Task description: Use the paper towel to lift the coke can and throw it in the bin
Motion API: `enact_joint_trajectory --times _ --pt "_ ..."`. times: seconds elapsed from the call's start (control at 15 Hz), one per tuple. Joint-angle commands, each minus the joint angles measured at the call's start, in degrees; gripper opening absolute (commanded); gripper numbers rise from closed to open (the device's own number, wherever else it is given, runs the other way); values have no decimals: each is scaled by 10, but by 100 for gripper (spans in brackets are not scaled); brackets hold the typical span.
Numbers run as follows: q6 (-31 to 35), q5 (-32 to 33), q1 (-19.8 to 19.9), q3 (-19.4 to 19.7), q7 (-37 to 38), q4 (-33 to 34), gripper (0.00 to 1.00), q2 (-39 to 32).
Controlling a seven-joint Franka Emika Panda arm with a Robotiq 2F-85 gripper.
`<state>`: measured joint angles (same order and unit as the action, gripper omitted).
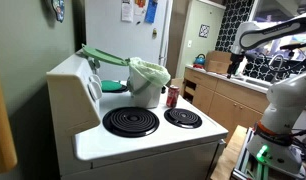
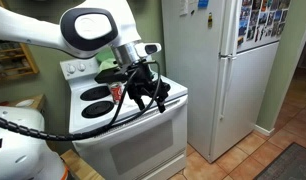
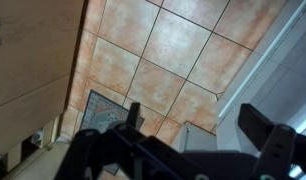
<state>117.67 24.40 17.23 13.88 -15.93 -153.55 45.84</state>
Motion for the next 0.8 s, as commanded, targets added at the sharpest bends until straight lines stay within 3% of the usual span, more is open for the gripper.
enact_joint_trajectory --times 0.0,0.27,0.73 --pt "-3 3 -6 4 3 2 100 1" --pt "-6 -5 -7 -3 21 6 100 -7" --pt "-86 -131 -38 -121 283 87 100 -125"
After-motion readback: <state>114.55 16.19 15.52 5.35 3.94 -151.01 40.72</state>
